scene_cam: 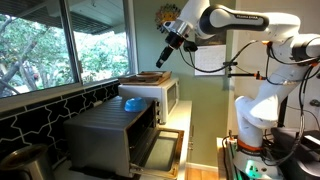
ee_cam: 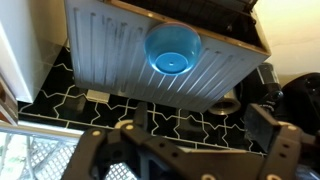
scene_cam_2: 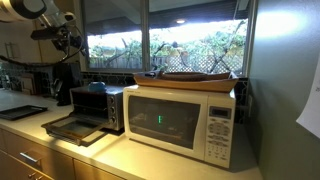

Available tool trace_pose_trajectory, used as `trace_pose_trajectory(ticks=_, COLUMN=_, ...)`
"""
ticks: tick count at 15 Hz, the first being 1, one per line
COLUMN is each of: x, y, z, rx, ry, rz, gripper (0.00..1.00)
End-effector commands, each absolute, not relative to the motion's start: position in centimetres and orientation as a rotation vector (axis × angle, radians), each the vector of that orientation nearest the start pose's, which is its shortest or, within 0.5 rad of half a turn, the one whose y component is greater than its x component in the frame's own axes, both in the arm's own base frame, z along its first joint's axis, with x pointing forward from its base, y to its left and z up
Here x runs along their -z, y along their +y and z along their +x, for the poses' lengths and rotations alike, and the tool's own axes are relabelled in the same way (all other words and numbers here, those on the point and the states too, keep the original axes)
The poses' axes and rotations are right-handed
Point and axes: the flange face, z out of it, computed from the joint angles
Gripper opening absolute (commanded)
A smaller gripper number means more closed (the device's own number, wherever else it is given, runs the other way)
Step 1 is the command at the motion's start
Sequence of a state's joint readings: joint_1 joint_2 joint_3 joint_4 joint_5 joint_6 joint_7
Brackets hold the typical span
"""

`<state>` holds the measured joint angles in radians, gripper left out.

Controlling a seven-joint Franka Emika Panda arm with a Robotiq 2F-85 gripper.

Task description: Remove the purple plate from the oven and stack it on top of the blue plate, flip the stacked plates upside down on top of the oven

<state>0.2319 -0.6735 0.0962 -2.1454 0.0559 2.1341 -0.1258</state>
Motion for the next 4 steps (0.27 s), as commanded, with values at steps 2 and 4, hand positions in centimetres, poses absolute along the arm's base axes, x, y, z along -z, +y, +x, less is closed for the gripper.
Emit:
trace_pose_trajectory(ticks=2, x=-71.89, y=13.86, z=35.39, rx=0.990, ry=-0.636, rz=-2.853, gripper=1.00)
trace_pose_trajectory(ticks=4, x=-71.72, y=13.88, z=35.57, rx=0.984, ry=-0.635, rz=-2.855, gripper=1.00)
